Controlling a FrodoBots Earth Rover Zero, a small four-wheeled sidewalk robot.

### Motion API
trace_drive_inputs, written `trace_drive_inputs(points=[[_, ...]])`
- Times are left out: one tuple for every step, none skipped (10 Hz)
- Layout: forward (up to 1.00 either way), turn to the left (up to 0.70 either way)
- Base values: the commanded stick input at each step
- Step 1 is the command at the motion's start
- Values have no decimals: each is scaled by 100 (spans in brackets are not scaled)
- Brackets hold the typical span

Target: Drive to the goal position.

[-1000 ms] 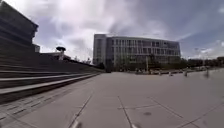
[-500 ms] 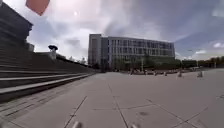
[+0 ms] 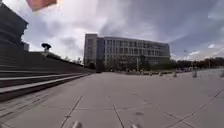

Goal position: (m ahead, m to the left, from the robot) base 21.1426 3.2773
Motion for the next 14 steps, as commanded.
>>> trace_drive_inputs(points=[[70, 0], [70, 0], [70, 0], [70, 0], [70, 0], [70, 0], [70, 0], [70, 0], [70, 0], [70, 0], [70, 0], [70, 0], [70, 0], [70, 0]])
